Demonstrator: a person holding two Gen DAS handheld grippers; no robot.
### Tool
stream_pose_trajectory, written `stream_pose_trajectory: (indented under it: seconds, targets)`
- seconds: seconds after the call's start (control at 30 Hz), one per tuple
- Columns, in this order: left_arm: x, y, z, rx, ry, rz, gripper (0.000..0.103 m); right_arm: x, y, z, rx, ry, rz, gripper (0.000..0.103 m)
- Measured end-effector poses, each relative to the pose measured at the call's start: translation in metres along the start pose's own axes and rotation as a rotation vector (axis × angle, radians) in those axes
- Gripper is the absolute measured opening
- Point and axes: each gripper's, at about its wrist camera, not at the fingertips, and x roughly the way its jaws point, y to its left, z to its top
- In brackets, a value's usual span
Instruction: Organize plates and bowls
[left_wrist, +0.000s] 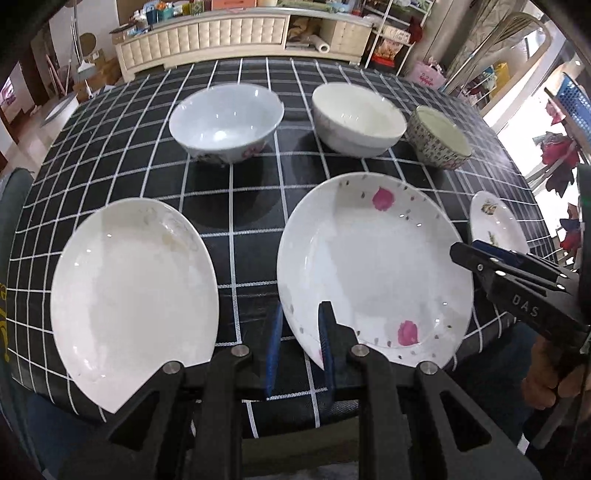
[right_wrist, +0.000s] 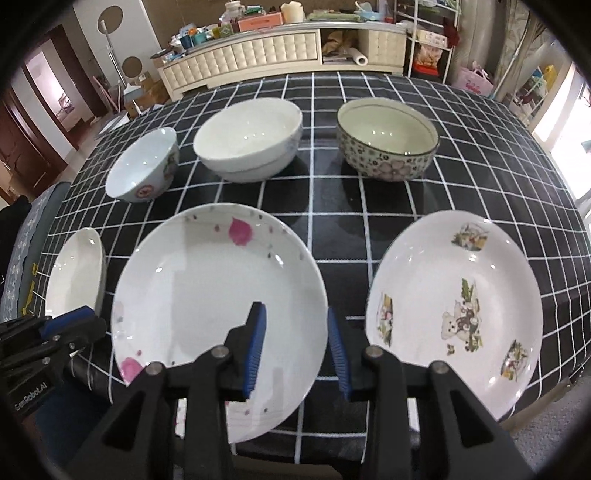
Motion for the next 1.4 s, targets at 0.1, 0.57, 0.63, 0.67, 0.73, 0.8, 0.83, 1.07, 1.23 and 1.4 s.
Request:
stream_pose_trajectory:
  seconds: [0.1, 0.57, 0.63, 0.67, 0.73, 0.8, 0.83, 1.07, 1.23, 1.4]
  targets:
    - [0.008, 0.003, 0.001, -0.006, 0.011, 0.002, 0.018, 0.009, -0.003, 0.001, -0.002, 0.016, 0.0, 0.039]
    - [0.029, 0.004, 0.001, 0.001, 0.04, 0.016, 0.014, 0.033, -0.002, -0.002, -0.03, 0.054, -0.008, 0.039]
    - [0.03, 0.005, 0.001, -0.005, 0.037, 0.02, 0.012, 0.033, 0.001, -0.005, -0.042, 0.05, -0.03, 0.038]
    - [0.03, 0.006, 0.001, -0.01, 0.038, 0.016, 0.011, 0.033, 0.003, -0.006, -0.051, 0.046, -0.041, 0.038]
    - [0.031, 0.007, 0.001, -0.012, 0.039, 0.009, 0.011, 0.033, 0.003, -0.007, -0.055, 0.043, -0.047, 0.038]
    - [0.031, 0.007, 0.001, -0.011, 0.037, 0.011, 0.011, 0.033, 0.002, -0.007, -0.046, 0.041, -0.042, 0.038]
    - [0.031, 0.006, 0.001, -0.008, 0.034, 0.014, 0.011, 0.033, 0.002, -0.006, -0.041, 0.041, -0.042, 0.038]
    - [0.028, 0.006, -0.002, -0.011, 0.023, 0.026, 0.011, 0.03, 0.002, -0.003, -0.016, 0.035, -0.076, 0.031]
    - [0.013, 0.009, -0.007, -0.017, -0.001, 0.037, 0.011, 0.019, 0.011, -0.006, -0.03, 0.008, -0.089, 0.027]
    - [-0.003, 0.017, -0.006, -0.034, -0.03, 0.043, 0.01, 0.007, 0.016, -0.004, -0.014, -0.02, -0.066, 0.026]
